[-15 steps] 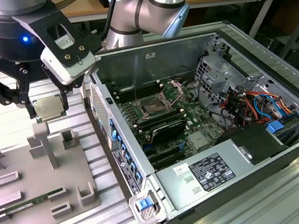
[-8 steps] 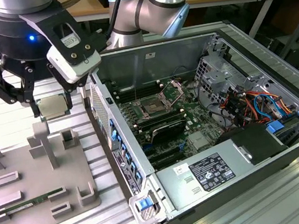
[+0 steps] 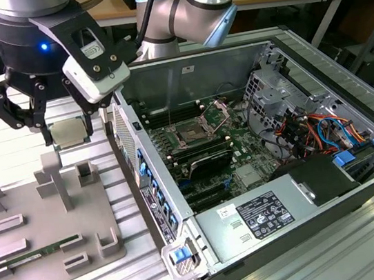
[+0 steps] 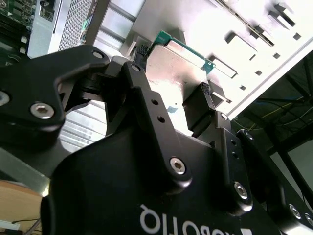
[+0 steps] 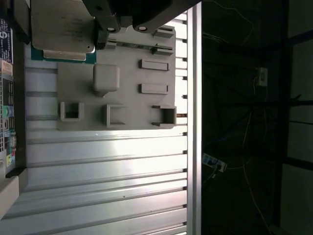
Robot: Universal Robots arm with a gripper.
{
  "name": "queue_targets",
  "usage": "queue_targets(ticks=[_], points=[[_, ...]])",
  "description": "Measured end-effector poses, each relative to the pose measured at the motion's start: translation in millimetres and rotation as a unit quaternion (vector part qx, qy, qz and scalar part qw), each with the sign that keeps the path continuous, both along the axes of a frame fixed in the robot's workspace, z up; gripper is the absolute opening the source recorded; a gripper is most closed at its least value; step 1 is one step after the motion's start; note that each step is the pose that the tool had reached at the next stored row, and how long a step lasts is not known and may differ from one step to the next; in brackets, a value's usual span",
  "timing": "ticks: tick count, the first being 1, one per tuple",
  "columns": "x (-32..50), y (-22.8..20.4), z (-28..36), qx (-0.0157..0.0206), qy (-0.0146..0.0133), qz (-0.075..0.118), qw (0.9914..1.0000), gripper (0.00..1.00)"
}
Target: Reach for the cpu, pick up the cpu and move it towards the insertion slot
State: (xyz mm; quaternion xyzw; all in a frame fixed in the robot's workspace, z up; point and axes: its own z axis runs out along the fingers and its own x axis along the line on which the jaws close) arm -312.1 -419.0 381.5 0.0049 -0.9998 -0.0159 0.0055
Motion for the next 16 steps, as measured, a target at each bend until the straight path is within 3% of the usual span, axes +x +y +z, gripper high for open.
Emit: queue_targets(ticks=[16], points=[[9.6, 0.1, 0.0, 0.0000, 0.0000, 0.000, 1.00000, 0.55]])
